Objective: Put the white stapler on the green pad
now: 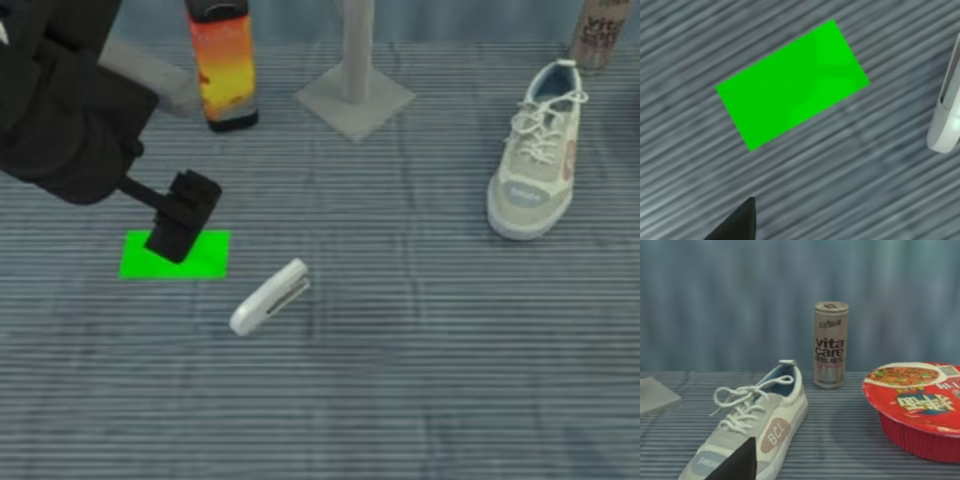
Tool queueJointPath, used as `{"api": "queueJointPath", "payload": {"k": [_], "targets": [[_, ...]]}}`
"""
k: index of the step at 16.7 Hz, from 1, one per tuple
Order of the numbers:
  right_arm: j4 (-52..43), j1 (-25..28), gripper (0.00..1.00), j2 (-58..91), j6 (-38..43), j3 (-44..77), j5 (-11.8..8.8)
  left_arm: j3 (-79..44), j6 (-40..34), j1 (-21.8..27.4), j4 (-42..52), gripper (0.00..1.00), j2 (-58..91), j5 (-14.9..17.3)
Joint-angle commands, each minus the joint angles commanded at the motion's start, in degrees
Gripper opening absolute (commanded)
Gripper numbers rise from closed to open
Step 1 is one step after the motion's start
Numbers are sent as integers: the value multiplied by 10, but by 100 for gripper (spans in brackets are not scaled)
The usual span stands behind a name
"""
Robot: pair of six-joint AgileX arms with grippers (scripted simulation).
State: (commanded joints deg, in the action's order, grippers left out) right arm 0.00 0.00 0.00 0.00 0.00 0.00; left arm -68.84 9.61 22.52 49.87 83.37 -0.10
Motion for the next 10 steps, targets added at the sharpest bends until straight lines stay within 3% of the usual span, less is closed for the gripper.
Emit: {"api": "queueJointPath", "payload": {"k": [5,10], "targets": [[0,0,100,0,0,0,0,-199,26,63,139,100,229,0],[0,0,100,0,0,0,0,-314,39,98,211,100,353,1]]}}
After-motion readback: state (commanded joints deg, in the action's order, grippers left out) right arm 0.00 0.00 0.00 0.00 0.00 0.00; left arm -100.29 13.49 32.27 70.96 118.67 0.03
